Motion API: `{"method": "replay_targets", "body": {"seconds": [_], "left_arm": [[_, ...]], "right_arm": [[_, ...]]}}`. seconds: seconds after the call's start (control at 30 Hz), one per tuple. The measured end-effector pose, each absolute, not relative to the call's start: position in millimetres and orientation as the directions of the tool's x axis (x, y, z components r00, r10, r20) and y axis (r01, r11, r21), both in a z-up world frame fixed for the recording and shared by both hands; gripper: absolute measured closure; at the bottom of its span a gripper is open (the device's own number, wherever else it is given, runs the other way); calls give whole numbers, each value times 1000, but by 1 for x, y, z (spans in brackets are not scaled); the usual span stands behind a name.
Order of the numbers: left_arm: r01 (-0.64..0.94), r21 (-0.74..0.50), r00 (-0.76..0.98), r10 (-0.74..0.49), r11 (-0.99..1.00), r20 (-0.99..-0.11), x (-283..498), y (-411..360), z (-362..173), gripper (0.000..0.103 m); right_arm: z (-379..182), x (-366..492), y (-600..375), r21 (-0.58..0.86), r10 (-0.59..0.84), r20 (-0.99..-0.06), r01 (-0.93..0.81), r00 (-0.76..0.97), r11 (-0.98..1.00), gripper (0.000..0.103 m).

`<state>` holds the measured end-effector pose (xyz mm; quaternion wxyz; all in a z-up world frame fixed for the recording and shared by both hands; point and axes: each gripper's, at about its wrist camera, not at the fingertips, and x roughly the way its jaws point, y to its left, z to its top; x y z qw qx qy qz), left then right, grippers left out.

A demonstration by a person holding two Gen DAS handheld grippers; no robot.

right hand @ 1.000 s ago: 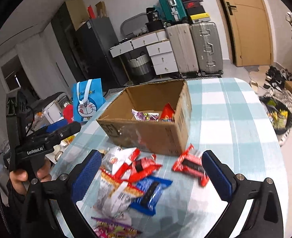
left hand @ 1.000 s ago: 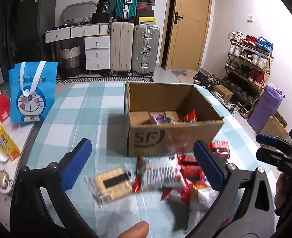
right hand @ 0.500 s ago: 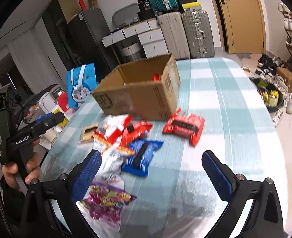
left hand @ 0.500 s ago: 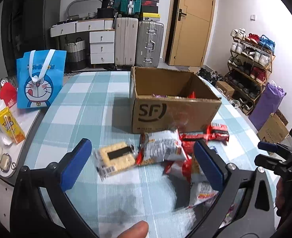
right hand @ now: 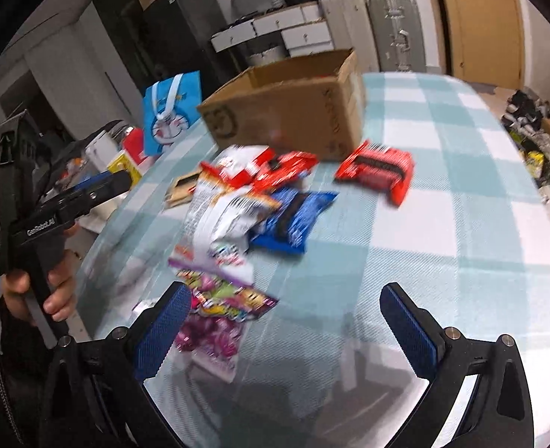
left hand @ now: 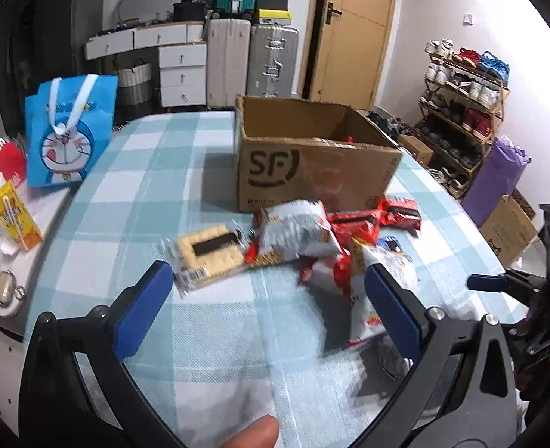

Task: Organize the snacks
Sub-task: 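Move both tools back over the remaining snacks, then grasp the purple candy bag with the right tool while the left tool grasps a white-and-red noodle bag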

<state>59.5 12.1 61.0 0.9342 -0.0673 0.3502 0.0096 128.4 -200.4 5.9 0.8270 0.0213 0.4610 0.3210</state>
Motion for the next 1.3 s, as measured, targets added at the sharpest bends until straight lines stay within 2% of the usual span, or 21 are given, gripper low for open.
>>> {"method": "replay_targets", "body": {"seconds": [0.5, 1.13, 1.2, 1.23, 1.3], "left_arm": [[-51, -149, 710, -69, 988, -700, 47, 2, 32, 1], [-64, -167, 687, -78, 984, -722, 50, 10, 19, 1], [-66, -170, 687, -79, 983, -722, 50, 11, 18, 1], [-64, -172, 686, -82, 983, -723, 51, 11, 18, 1], [-63, -174, 686, -84, 983, -722, 51, 10, 17, 1]], "right_arm": [[-24, 109, -159, 342, 581, -788, -641, 202, 687, 0], [-28, 114, -127, 340, 602, -780, -692, 170, 637, 1], [-27, 112, -129, 364, 620, -769, -692, 153, 623, 7], [-27, 112, -130, 374, 628, -765, -691, 147, 618, 16], [-27, 112, -131, 403, 645, -754, -686, 126, 605, 18]]}}
